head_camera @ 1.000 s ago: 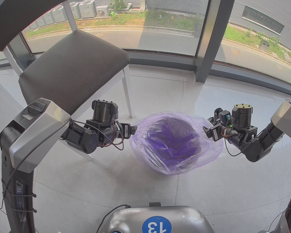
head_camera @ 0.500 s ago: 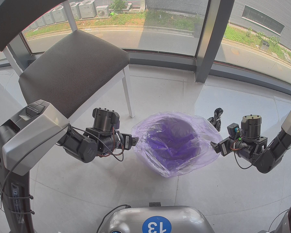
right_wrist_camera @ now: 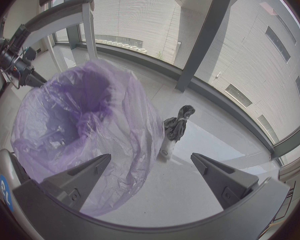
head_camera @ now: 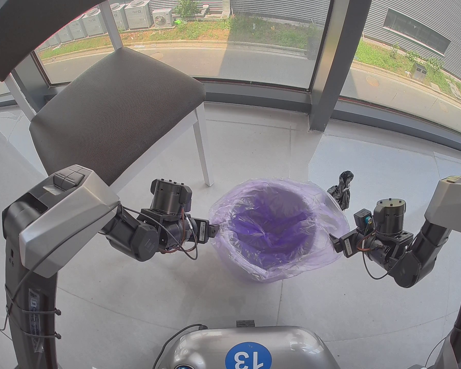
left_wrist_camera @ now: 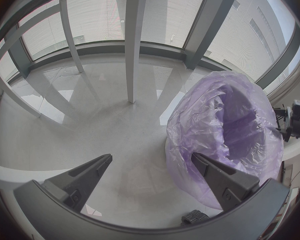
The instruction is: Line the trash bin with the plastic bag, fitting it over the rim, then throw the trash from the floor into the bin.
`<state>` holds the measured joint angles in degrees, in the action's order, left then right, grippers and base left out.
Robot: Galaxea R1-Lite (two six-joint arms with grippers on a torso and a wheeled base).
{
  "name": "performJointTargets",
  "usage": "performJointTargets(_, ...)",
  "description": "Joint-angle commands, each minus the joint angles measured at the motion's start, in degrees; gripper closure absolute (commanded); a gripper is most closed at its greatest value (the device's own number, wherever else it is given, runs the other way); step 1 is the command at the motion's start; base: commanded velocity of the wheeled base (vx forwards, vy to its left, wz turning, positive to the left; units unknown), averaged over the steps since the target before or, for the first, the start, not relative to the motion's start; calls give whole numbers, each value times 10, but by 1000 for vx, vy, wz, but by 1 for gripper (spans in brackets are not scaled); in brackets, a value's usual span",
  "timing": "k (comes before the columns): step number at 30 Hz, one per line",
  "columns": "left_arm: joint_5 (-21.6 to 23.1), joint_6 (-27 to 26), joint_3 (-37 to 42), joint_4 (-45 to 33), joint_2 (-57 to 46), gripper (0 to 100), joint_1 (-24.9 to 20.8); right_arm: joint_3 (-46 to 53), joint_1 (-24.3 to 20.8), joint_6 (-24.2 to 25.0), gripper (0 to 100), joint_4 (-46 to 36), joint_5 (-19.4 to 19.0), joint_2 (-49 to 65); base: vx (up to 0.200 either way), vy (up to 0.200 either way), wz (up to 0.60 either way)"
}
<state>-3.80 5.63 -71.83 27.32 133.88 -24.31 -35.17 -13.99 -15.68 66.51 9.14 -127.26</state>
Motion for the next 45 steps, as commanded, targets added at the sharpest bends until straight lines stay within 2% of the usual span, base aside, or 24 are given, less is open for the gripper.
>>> performJointTargets(1,3,0,-18,-2,27,0,7,-5,5,0,0,8,-13,-59,0,0,0)
performJointTargets(6,6,0,-28,-2,46,0,8,-15,12,-1,0,8,-23,-73,0,0,0)
performJointTargets(16,6,-31,-117,-19,126,0,25,-91,21,0,0,5,-22,-140,0,0,0)
performJointTargets(27,-2,-31,-169,-41,172,0,36,-150,40,0,0,4,-21,-184,0,0,0)
performJointTargets(34,-4,-18,-153,-38,142,0,36,-144,42,14,0,4,-21,-150,0,0,0)
performJointTargets(39,-3,7,-96,-34,48,0,30,-104,42,17,0,-1,-20,-69,0,0,0)
performJointTargets(45,1,6,-28,-33,-35,0,21,-63,39,15,0,-44,-21,23,0,0,0)
